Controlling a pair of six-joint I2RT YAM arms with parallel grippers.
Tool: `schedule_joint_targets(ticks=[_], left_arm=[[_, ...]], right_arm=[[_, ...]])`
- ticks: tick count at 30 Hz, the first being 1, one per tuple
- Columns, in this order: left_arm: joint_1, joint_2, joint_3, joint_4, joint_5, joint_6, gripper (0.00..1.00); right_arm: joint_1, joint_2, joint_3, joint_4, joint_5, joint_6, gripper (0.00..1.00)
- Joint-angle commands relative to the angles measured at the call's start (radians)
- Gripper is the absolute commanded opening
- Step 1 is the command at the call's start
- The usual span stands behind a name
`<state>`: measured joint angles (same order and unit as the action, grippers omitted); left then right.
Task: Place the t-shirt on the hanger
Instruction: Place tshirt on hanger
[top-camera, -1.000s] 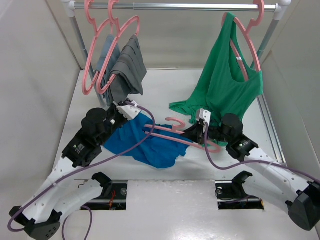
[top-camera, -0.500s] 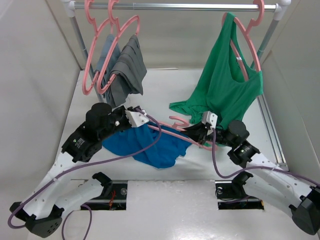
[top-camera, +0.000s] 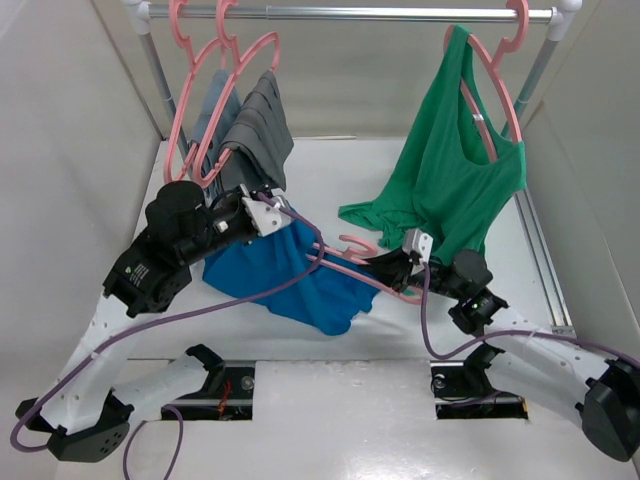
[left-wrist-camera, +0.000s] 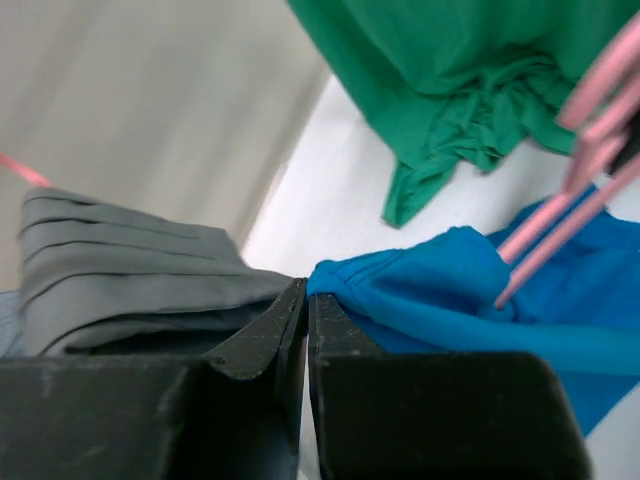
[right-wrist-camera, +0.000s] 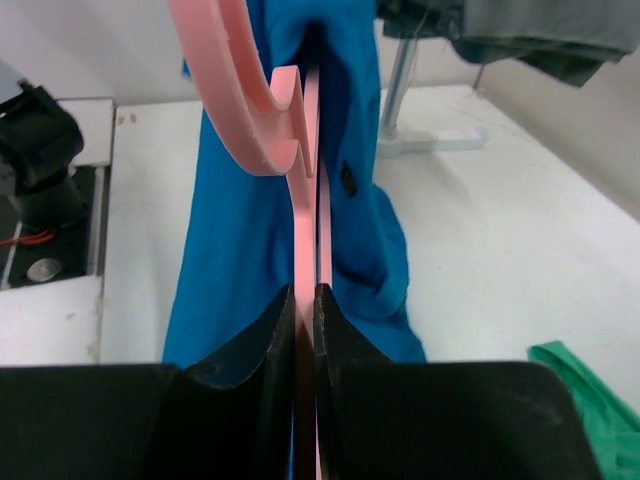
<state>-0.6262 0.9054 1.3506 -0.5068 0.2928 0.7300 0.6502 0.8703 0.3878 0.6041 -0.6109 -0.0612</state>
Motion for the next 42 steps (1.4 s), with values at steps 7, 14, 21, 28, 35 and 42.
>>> schedule_joint_targets(ticks=[7,14,21,28,35,42], left_arm=[[0.002,0.023,0.041,-0.12,0.204,0.008,0.0],[0.002,0.033,-0.085,-0.131,-0.136,0.135,0.19],[0.002,0.01,-0.087,-0.111,-0.066,0.135,0.81],[-0.009,0.02,-0.036,-0.192,0.143,0.193,1.0],[-0.05,0.082,-0.041,-0.233,0.229,0.24,1.0],[-0.059,0.125,-0.162,-0.171,0.109,0.27,0.96]], right_arm=[[0.02,0.101,0.086,0.24,-0.03,0.021,0.0],[0.02,0.049,0.063,0.192,-0.035,0.021,0.0],[0.02,-0.001,0.063,0.14,-0.035,0.021,0.0],[0.029,0.009,0.072,0.131,-0.035,0.021,0.0],[0.039,0.039,0.101,0.122,-0.046,0.012,0.0],[0.048,0.029,0.132,0.1,-0.056,0.012,0.0]])
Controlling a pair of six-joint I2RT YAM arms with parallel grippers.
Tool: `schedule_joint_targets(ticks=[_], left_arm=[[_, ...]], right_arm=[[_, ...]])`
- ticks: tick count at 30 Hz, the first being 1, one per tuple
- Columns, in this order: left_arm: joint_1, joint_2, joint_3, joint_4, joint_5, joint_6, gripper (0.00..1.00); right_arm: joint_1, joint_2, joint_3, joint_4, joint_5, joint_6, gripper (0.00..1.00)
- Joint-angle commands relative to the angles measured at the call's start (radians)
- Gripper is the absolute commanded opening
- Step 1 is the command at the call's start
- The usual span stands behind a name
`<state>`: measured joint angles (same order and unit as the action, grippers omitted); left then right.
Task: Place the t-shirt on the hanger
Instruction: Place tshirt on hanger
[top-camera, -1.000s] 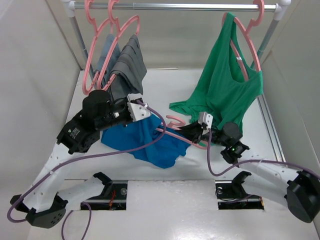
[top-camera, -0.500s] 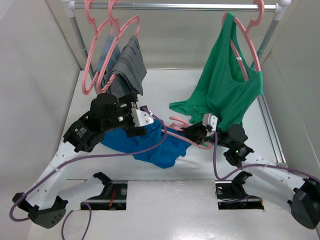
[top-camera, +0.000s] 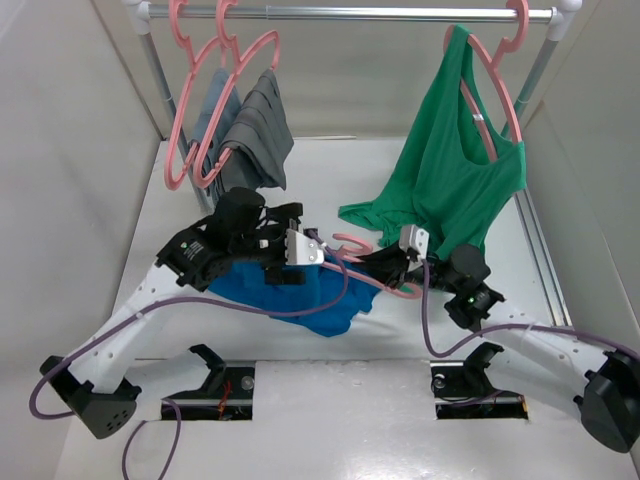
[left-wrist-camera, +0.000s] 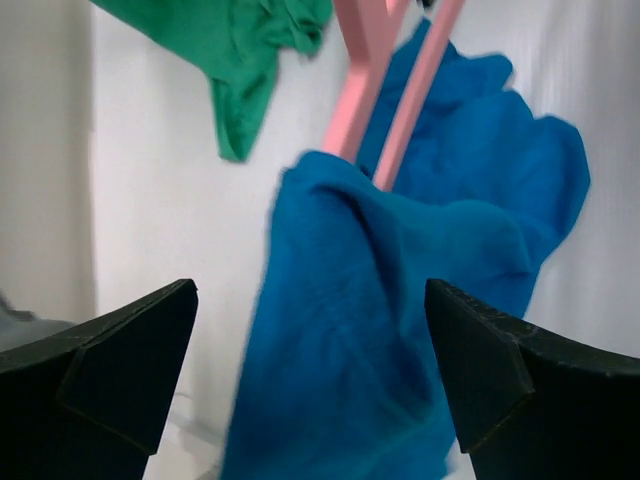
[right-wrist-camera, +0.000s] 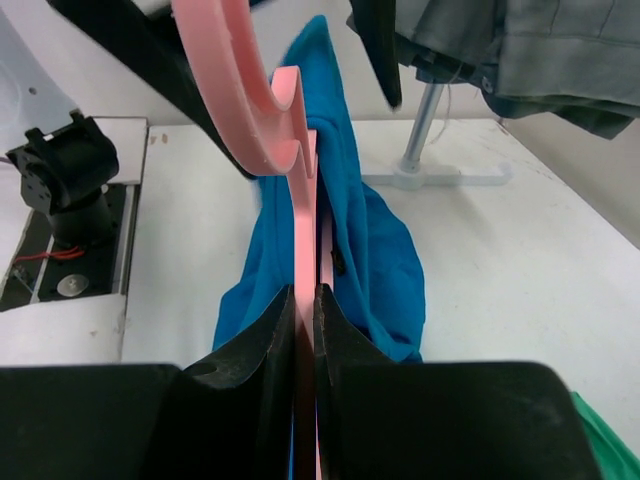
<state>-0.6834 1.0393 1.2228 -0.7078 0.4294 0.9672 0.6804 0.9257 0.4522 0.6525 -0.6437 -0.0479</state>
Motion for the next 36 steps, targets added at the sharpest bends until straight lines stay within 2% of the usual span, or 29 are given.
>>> schedule_joint_targets(ticks=[1,3,4,7,8,10,14,15,16,17,19,20,21,22,23,24,27,30,34,36], left_arm=[[-0.002,-0.008,-0.034,0.03,-0.027,0.033,0.92],[-0.002,-0.008,-0.048,0.039,-0.027,0.033,0.77],[-0.002,-0.008,-0.048,0.039,-0.018,0.033,0.64],[-0.002,-0.008,-0.048,0.012,0.012,0.033,0.47],[-0.002,-0.008,-0.048,0.002,0.012,0.033,0.26],[-0.002,-0.008,-0.048,0.002,0.023,-0.001,0.02],[-0.002,-0.019,-0.039,0.011,0.025,-0.091,0.0],[-0.002,-0.03,-0.039,0.011,0.01,-0.116,0.0],[0.008,-0.05,-0.039,0.027,-0.03,-0.172,0.0],[0.021,-0.065,-0.067,0.042,-0.049,-0.205,0.0],[0.053,-0.123,-0.103,0.108,-0.083,-0.27,0.0],[0.076,-0.143,-0.142,0.128,-0.107,-0.332,0.0],[0.076,-0.163,-0.164,0.164,-0.119,-0.364,0.0],[0.076,-0.18,-0.183,0.18,-0.13,-0.396,0.0],[0.085,-0.203,-0.212,0.191,-0.144,-0.424,0.0],[0.094,-0.203,-0.223,0.2,-0.144,-0.45,0.0],[0.122,-0.213,-0.244,0.24,-0.162,-0.521,0.0],[0.134,-0.213,-0.253,0.286,-0.19,-0.552,0.0],[0.143,-0.213,-0.272,0.335,-0.216,-0.607,0.0],[0.172,-0.203,-0.272,0.366,-0.25,-0.657,0.0]], right_arm=[[0.018,-0.039,0.068,0.042,-0.024,-0.001,0.0],[0.018,-0.048,0.077,0.033,-0.024,-0.012,0.0],[0.018,-0.048,0.077,0.024,-0.024,-0.012,0.0],[0.018,-0.048,0.098,0.024,-0.024,-0.023,0.0],[0.018,-0.048,0.098,0.015,-0.024,-0.035,0.0],[0.018,-0.048,0.108,0.015,-0.024,-0.044,0.0],[0.018,0.001,0.193,-0.063,0.038,-0.063,0.0],[0.018,0.001,0.216,-0.141,0.077,-0.063,0.04],[0.018,0.001,0.241,-0.187,0.173,-0.063,0.13],[0.018,0.01,0.265,-0.238,0.226,-0.063,0.33],[0.03,0.01,0.353,-0.393,0.344,-0.063,0.53],[0.03,-0.002,0.383,-0.443,0.49,-0.063,0.6],[0.062,-0.002,0.44,-0.488,0.569,-0.053,0.77],[0.076,-0.026,0.463,-0.555,0.641,-0.053,0.87],[0.093,-0.027,0.485,-0.582,0.774,-0.053,0.94],[0.122,-0.039,0.506,-0.608,0.835,-0.041,1.0],[0.16,-0.022,0.589,-0.715,0.982,-0.032,1.0],[0.238,0.053,0.632,-0.815,1.05,-0.032,1.0],[0.323,0.137,0.596,-0.855,0.979,-0.011,1.0],[0.323,0.137,0.534,-0.809,0.948,0.041,1.0]])
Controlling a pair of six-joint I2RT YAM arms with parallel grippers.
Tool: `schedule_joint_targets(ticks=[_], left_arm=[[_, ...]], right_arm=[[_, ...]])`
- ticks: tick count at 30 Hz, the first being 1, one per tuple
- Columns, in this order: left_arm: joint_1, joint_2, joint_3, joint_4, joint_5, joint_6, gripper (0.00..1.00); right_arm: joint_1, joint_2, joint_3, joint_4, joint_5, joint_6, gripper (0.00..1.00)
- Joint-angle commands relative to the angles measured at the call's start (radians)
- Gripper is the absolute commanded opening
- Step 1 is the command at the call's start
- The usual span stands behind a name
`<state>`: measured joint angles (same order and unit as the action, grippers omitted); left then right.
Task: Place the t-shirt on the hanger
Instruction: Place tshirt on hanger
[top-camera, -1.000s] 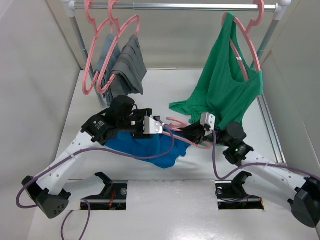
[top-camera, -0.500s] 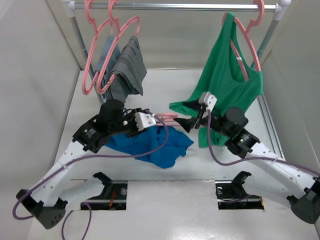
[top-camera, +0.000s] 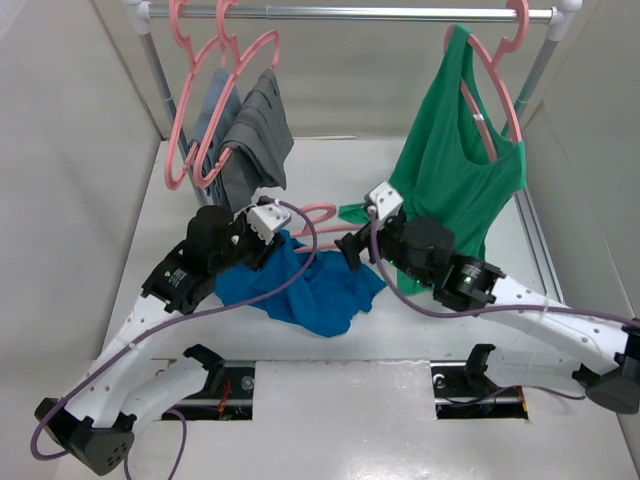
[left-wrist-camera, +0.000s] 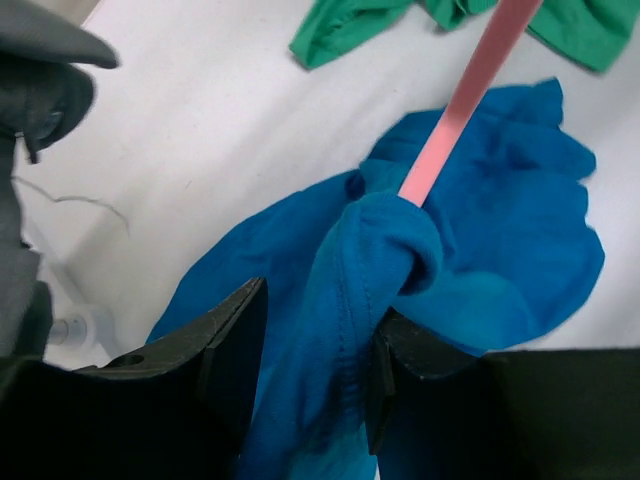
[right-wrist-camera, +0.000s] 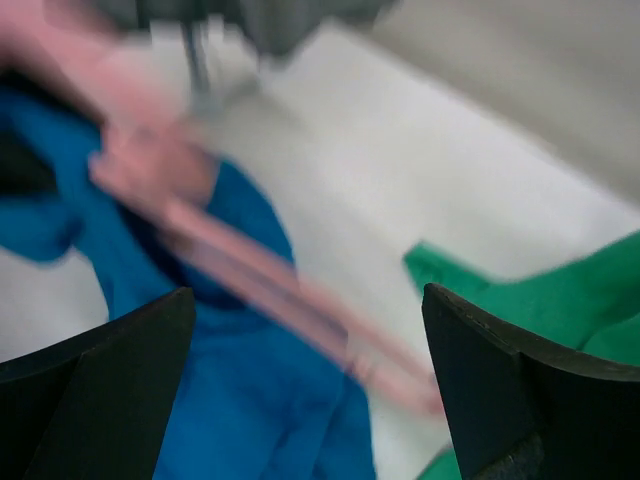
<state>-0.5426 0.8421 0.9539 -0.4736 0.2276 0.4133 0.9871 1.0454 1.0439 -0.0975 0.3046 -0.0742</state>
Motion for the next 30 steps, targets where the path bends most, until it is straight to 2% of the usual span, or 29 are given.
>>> schedule_joint_targets(ticks=[1,4,6,7,11,14,18,19,23,25,30], left_arm=[[0.042,-0.006,-0.003,0.142,-0.057,-0.123,0.0],[0.061,-0.006,-0.003,0.191,-0.066,-0.177,0.0],[0.07,-0.006,-0.003,0.219,-0.057,-0.228,0.0],[0.07,-0.006,-0.003,0.219,-0.057,-0.238,0.0],[0.07,-0.006,0.006,0.228,-0.033,-0.268,0.0],[0.07,-0.006,0.006,0.24,-0.033,-0.291,0.0],[0.07,0.003,0.006,0.259,-0.033,-0.314,0.0],[0.07,0.012,0.006,0.259,-0.033,-0.314,0.0],[0.07,0.012,0.016,0.259,-0.033,-0.324,0.0],[0.07,0.012,0.016,0.268,-0.033,-0.334,0.0],[0.081,0.012,0.016,0.268,-0.022,-0.352,0.0]], right_arm=[[0.016,0.004,-0.077,-0.042,-0.001,0.088,1.0],[0.016,-0.015,-0.127,0.042,-0.001,0.148,0.94],[0.016,0.008,-0.139,0.09,-0.001,0.175,0.82],[0.016,0.028,-0.128,0.102,-0.001,0.175,0.79],[0.016,0.122,-0.067,0.102,-0.015,0.175,0.78],[0.016,0.184,-0.056,0.148,0.042,0.209,0.78],[-0.017,0.309,-0.024,0.182,-0.044,0.273,0.78],[-0.03,0.329,-0.024,0.199,-0.105,0.293,0.78],[-0.111,0.381,-0.048,0.28,-0.186,0.387,0.78],[-0.133,0.409,-0.088,0.392,-0.235,0.419,0.78],[-0.133,0.467,-0.076,0.426,-0.233,0.448,0.74]])
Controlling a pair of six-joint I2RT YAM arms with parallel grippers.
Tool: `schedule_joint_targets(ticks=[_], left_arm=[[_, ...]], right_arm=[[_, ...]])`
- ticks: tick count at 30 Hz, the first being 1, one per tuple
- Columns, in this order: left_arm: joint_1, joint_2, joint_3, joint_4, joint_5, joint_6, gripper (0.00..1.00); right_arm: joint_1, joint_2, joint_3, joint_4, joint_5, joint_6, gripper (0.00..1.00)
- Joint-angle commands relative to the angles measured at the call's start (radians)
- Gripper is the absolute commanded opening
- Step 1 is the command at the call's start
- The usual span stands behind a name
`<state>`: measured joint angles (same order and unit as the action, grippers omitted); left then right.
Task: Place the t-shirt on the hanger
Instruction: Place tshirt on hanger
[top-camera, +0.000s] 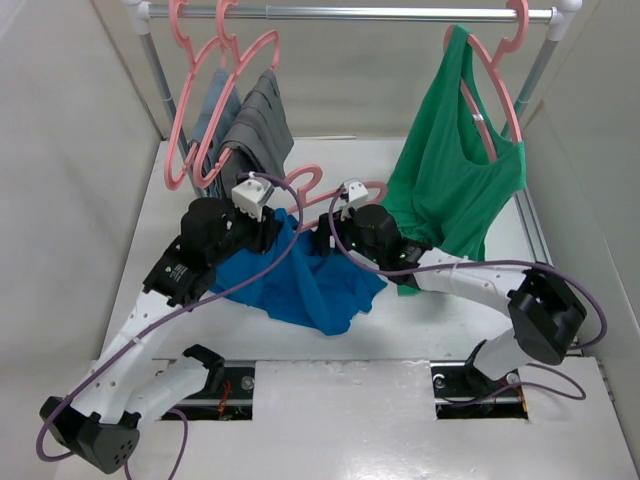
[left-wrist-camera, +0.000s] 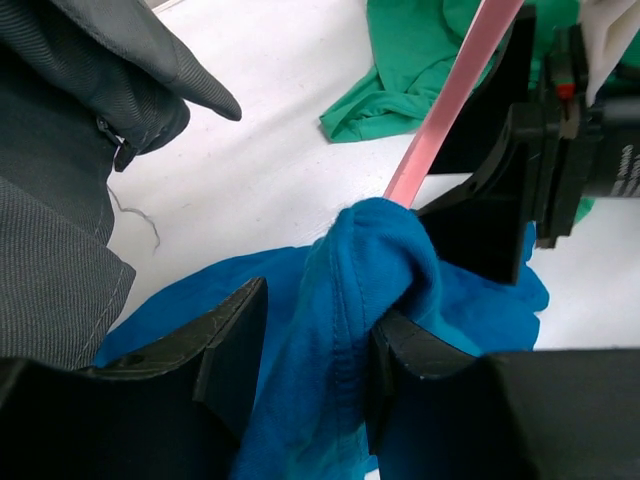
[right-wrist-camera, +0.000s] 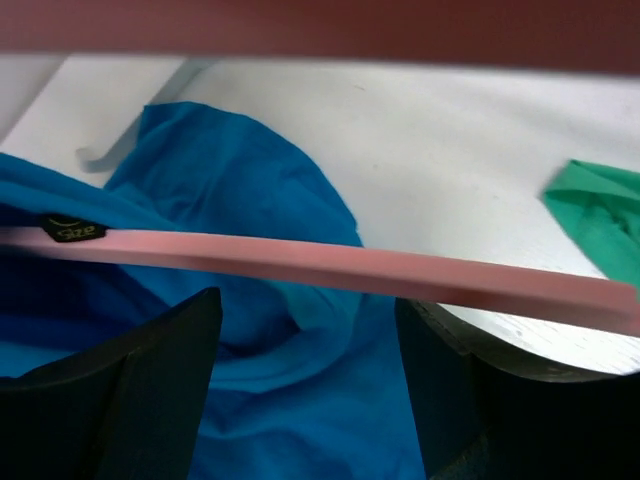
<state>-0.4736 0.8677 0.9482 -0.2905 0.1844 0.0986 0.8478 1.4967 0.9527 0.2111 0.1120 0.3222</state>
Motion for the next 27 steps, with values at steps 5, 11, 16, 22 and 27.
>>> schedule_joint_targets(ticks=[5,11,16,22,27], left_arm=[[0.021,-0.004,0.031,0.096,0.021,-0.048,0.0],[0.03,-0.004,0.041,0.114,0.021,-0.057,0.0],[0.03,-0.004,0.041,0.102,0.021,-0.03,0.0],[0.03,-0.004,0.031,0.102,-0.005,-0.042,0.0],[0.068,-0.004,0.031,0.122,0.044,-0.111,0.0]], right_arm=[[-0.012,0.106,0.04,0.135,-0.113,0.074,0.72],[-0.035,0.128,0.021,0.136,-0.141,0.104,0.65],[-0.035,0.035,-0.038,0.178,-0.082,0.084,0.8],[0.028,-0.108,-0.124,0.328,0.035,-0.037,0.94],[0.06,-0.181,-0.19,0.402,0.152,-0.055,0.95]])
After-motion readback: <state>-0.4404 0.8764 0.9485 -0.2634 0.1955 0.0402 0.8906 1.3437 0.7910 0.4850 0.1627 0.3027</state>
